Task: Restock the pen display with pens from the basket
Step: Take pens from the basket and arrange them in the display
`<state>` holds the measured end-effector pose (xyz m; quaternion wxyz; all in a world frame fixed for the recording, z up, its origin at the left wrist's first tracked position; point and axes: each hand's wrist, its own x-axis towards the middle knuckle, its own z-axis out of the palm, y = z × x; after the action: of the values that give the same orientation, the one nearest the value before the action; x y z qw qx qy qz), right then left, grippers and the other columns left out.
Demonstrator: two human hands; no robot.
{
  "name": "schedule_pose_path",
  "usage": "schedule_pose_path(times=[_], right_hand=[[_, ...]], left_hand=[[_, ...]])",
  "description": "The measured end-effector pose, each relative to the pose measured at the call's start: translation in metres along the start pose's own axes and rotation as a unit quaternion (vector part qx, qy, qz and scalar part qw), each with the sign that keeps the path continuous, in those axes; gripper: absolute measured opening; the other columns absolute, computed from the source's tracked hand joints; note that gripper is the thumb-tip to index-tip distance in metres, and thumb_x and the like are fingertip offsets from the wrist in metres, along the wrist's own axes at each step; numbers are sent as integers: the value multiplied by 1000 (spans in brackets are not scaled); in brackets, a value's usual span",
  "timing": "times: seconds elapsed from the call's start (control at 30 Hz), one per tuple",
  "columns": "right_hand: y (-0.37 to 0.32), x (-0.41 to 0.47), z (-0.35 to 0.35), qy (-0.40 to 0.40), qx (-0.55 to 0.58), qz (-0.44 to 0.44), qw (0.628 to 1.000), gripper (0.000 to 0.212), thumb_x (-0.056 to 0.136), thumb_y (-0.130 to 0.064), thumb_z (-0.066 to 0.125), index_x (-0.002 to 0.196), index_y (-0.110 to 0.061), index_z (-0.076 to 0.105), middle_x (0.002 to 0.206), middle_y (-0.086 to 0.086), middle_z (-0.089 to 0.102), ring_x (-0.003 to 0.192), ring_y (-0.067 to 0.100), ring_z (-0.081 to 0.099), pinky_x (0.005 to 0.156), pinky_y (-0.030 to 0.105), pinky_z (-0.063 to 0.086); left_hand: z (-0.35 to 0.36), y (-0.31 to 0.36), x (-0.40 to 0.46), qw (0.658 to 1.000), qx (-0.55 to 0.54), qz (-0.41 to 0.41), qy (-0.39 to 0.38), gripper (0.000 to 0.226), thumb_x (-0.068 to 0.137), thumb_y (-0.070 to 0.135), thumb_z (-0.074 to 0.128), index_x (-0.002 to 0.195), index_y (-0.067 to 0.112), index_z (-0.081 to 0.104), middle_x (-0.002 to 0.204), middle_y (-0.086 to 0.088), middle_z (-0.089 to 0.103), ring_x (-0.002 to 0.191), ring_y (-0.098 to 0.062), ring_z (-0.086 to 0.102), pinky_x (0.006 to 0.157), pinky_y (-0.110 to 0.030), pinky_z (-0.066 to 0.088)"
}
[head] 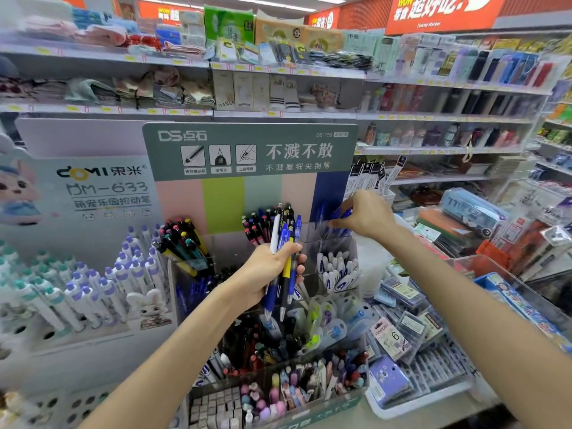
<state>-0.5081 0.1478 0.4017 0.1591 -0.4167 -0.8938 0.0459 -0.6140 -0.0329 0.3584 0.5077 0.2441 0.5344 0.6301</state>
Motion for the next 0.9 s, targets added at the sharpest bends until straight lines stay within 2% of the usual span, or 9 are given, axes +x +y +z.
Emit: schedule_pose_path(times=[0.13,0.23,0.33,0.4,0.5,0.6,0.7,0.8,0.9], right_hand=[[2,-17,4,83,75,33,993,49,67,-41,83,104,-18,60,94,-2,54,89,20,52,67,28,34],[-5,-27,-5,114,199,22,973,36,77,-41,75,100,-17,62,77,-6,51,72,13,48,64,26,34],[-18,-40,-21,-72,317,30,945,43,86,-50,61,87,-8,70,63,-5,57,56,8,47,59,19,38],[-24,-47,-22,-184,322,41,928,32,86,-49,62,78,-19,69,59,-9,58,51,4,46,53,15,39],[-20,-51,-17,-181,373,49,908,20,87,-38,65,79,-21,70,66,-5,59,54,5,47,53,15,40],[-12,-51,-23,-138,474,93,865,17,93,-26,59,84,-14,68,77,1,64,64,8,57,58,16,46],[4,-45,-32,50,540,126,831,19,98,-18,49,83,-13,61,80,3,62,69,10,61,56,13,48],[13,-39,-27,192,443,110,869,17,99,-16,48,88,-10,60,75,1,62,68,13,63,67,22,54],[9,-37,-11,164,371,83,910,14,96,-16,53,93,-7,64,76,4,66,73,20,67,79,38,57]], left_hand=[[0,1,0,1000,14,14,-3,9,95,13,56,94,5,61,70,-3,69,57,-14,65,54,-26,54],[4,1,-1,999,30,21,-5,8,94,13,58,94,7,64,73,-4,73,60,-13,69,54,-24,56],[9,1,-1,999,44,23,-24,11,92,15,61,97,6,64,77,-4,74,64,-12,70,57,-23,56],[13,0,-1,998,54,27,-35,16,91,17,62,101,5,64,80,-5,75,68,-13,71,59,-23,57],[19,-1,1,997,63,32,-41,22,92,21,61,106,4,65,85,-6,75,73,-14,72,60,-23,56],[18,0,2,999,32,33,-17,25,94,20,58,104,-1,66,82,-8,75,71,-16,73,57,-22,56],[9,2,3,999,8,37,19,15,94,18,58,97,4,63,79,-3,75,69,-14,73,54,-21,56],[1,5,1,999,12,38,34,14,94,18,58,99,6,62,76,-1,75,65,-11,72,54,-19,56],[1,5,-1,999,22,32,31,13,94,19,59,97,8,62,77,-1,75,66,-11,72,53,-19,55]])
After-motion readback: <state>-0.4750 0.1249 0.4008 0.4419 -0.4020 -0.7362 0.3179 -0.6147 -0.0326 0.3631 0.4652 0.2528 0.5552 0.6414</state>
